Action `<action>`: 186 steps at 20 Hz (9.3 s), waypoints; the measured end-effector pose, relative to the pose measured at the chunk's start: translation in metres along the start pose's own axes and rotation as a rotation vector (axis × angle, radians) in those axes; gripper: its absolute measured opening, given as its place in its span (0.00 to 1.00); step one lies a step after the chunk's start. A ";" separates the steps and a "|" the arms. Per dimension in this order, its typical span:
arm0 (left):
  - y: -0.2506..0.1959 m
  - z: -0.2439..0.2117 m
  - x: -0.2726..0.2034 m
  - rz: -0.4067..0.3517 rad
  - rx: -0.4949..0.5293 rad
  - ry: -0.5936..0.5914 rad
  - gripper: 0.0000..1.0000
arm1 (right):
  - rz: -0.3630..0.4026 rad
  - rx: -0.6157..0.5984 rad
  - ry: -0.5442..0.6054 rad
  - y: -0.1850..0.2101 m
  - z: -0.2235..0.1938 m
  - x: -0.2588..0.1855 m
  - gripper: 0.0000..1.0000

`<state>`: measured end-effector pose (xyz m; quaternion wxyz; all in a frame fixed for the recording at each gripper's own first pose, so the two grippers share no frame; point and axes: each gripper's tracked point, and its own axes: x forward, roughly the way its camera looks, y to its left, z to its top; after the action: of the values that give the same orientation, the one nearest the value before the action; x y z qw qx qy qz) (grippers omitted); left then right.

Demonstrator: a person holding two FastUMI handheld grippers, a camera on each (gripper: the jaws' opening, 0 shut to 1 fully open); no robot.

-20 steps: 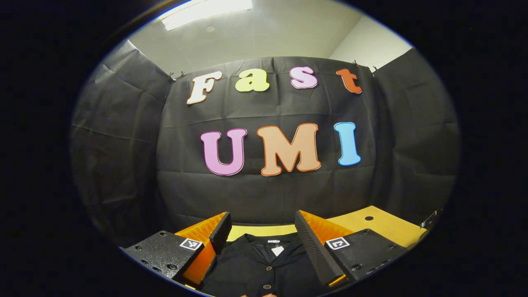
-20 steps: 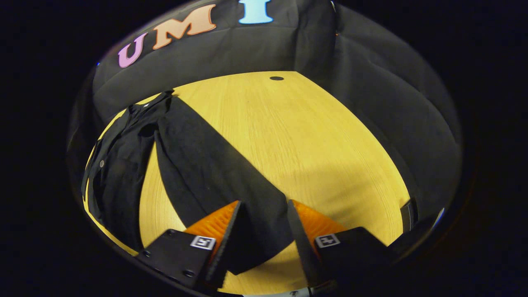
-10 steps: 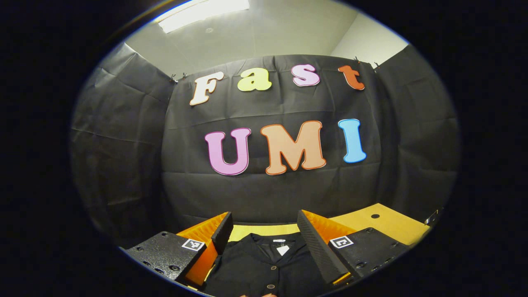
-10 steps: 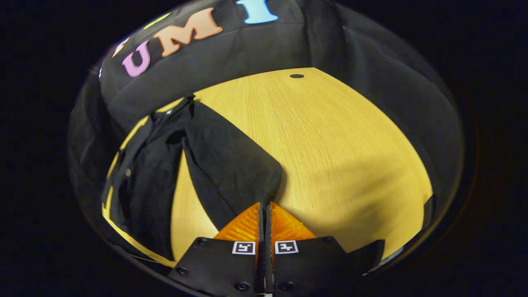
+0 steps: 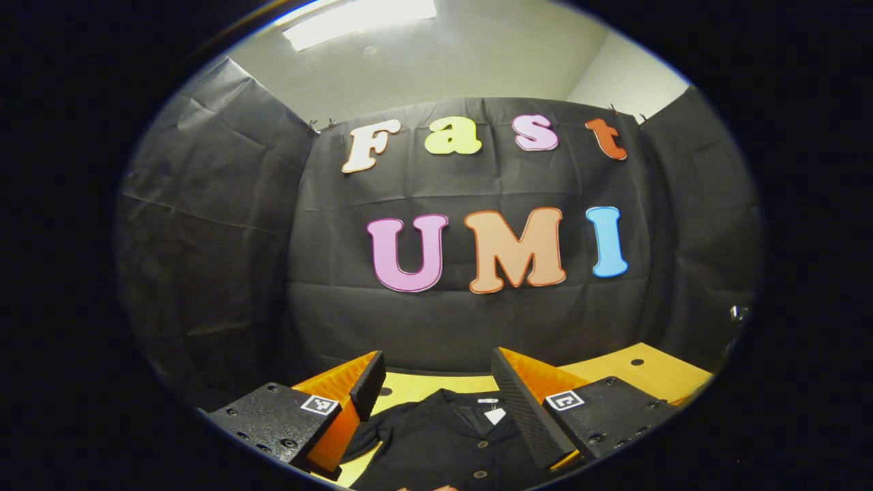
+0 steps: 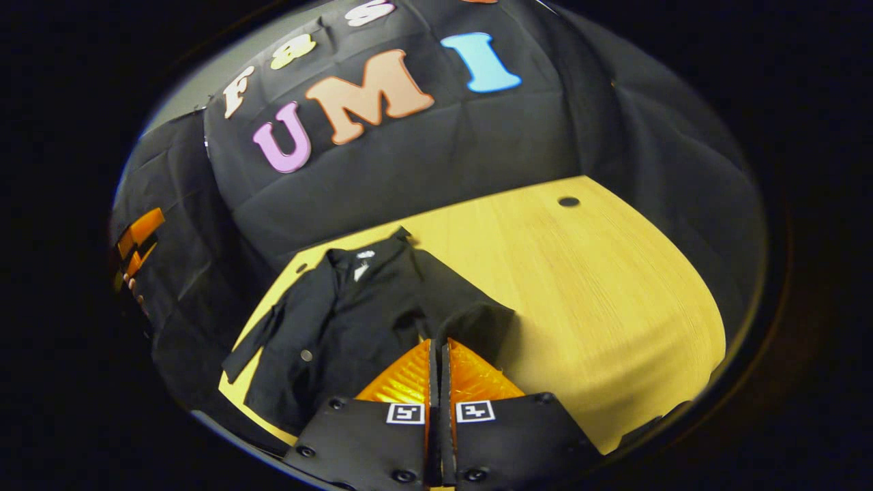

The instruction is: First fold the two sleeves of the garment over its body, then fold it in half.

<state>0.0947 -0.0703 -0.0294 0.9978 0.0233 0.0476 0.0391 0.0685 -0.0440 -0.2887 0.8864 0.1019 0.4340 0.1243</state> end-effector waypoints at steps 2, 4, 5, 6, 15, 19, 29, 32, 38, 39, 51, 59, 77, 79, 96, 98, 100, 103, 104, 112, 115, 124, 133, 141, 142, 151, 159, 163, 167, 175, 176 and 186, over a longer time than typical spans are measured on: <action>0.026 0.001 0.001 0.017 -0.006 -0.010 0.94 | 0.016 -0.059 -0.041 0.035 0.025 0.005 0.03; 0.056 0.001 0.001 0.045 -0.011 -0.013 0.94 | 0.035 -0.104 -0.066 0.068 0.044 0.013 0.02; 0.072 -0.001 0.001 0.061 -0.011 -0.012 0.94 | 0.046 -0.121 -0.078 0.085 0.053 0.018 0.02; 0.087 -0.004 0.001 0.081 -0.011 -0.007 0.94 | 0.059 -0.139 -0.082 0.100 0.057 0.024 0.00; 0.185 -0.017 -0.016 0.218 -0.019 0.023 0.97 | 0.153 -0.253 -0.079 0.212 0.075 0.074 0.02; 0.219 -0.026 -0.028 0.266 -0.014 0.042 0.93 | 0.199 -0.290 -0.060 0.257 0.072 0.103 0.00; 0.313 -0.055 -0.069 0.401 0.022 0.111 0.98 | 0.226 -0.383 0.089 0.342 0.017 0.202 0.02; 0.339 -0.061 -0.079 0.441 0.028 0.126 0.98 | 0.221 -0.395 0.126 0.362 0.001 0.225 0.02; 0.365 -0.075 -0.081 0.464 0.028 0.149 0.98 | 0.208 -0.420 0.159 0.385 -0.012 0.242 0.03; 0.366 -0.078 -0.080 0.460 0.020 0.156 0.98 | 0.245 -0.408 0.156 0.393 -0.010 0.237 0.02; 0.345 -0.138 -0.048 0.330 -0.055 0.260 0.99 | 0.167 -0.422 -0.109 0.355 0.061 0.187 0.98; 0.335 -0.254 -0.051 0.305 -0.175 0.498 0.96 | 0.066 -0.385 -0.156 0.303 0.074 0.149 0.99; 0.301 -0.381 -0.094 0.235 -0.129 0.799 0.84 | -0.034 -0.403 -0.151 0.272 0.070 0.111 0.99; 0.298 -0.379 -0.093 0.241 -0.129 0.790 0.55 | -0.029 -0.409 -0.146 0.271 0.069 0.108 0.98; 0.235 -0.231 -0.004 0.127 -0.289 0.515 0.00 | -0.029 -0.386 -0.210 0.227 0.074 0.070 0.98; 0.218 -0.213 0.015 0.084 -0.272 0.465 0.00 | -0.038 -0.381 -0.221 0.216 0.076 0.064 0.98; 0.196 -0.198 0.029 0.041 -0.262 0.444 0.00 | -0.039 -0.363 -0.232 0.207 0.078 0.054 0.98; 0.161 -0.186 0.050 -0.021 -0.234 0.435 0.00 | -0.043 -0.331 -0.256 0.190 0.083 0.040 1.00; 0.147 -0.183 0.056 -0.044 -0.225 0.437 0.00 | -0.046 -0.321 -0.262 0.183 0.083 0.035 0.98; 0.032 -0.163 0.096 -0.233 -0.149 0.431 0.00 | -0.099 -0.244 -0.280 0.118 0.076 -0.002 0.98; -0.009 -0.161 0.106 -0.300 -0.124 0.436 0.00 | -0.122 -0.211 -0.286 0.096 0.073 -0.015 0.98; -0.126 -0.180 0.115 -0.475 -0.085 0.482 0.00 | -0.201 -0.150 -0.297 0.039 0.067 -0.046 0.98; -0.175 -0.233 0.127 -0.506 -0.019 0.589 0.00 | -0.278 -0.096 -0.266 -0.005 0.060 -0.059 0.98; -0.236 -0.193 0.117 -0.642 0.054 0.435 0.99 | -0.243 -0.095 -0.245 -0.012 0.068 -0.044 0.98; -0.236 -0.187 0.117 -0.630 0.046 0.424 0.94 | -0.233 -0.101 -0.245 -0.011 0.067 -0.045 0.98; -0.158 -0.124 0.098 -0.377 -0.086 0.313 0.93 | -0.090 -0.155 -0.249 -0.001 0.069 -0.045 0.99; 0.000 -0.134 -0.023 -0.171 -0.078 0.346 0.96 | -0.062 -0.159 -0.196 0.054 0.013 -0.049 0.98; 0.063 -0.175 -0.079 -0.084 -0.077 0.435 0.96 | -0.066 -0.204 -0.120 0.081 -0.038 -0.045 0.98; 0.097 -0.218 -0.122 -0.040 -0.090 0.532 0.93 | -0.074 -0.217 -0.064 0.096 -0.075 -0.039 0.98; 0.114 -0.301 -0.174 -0.019 -0.092 0.719 0.94 | -0.139 -0.208 0.074 0.079 -0.143 -0.031 0.98; 0.113 -0.313 -0.180 -0.019 -0.093 0.752 0.93 | -0.148 -0.210 0.091 0.075 -0.153 -0.032 0.98; 0.117 -0.366 -0.207 -0.001 -0.056 0.860 0.94 | -0.197 -0.256 0.273 0.058 -0.226 -0.021 0.94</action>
<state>-0.1551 0.0453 -0.3682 0.8873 -0.0223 0.4583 0.0462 -0.1313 0.0215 -0.3925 0.8329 -0.0721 0.5388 0.1038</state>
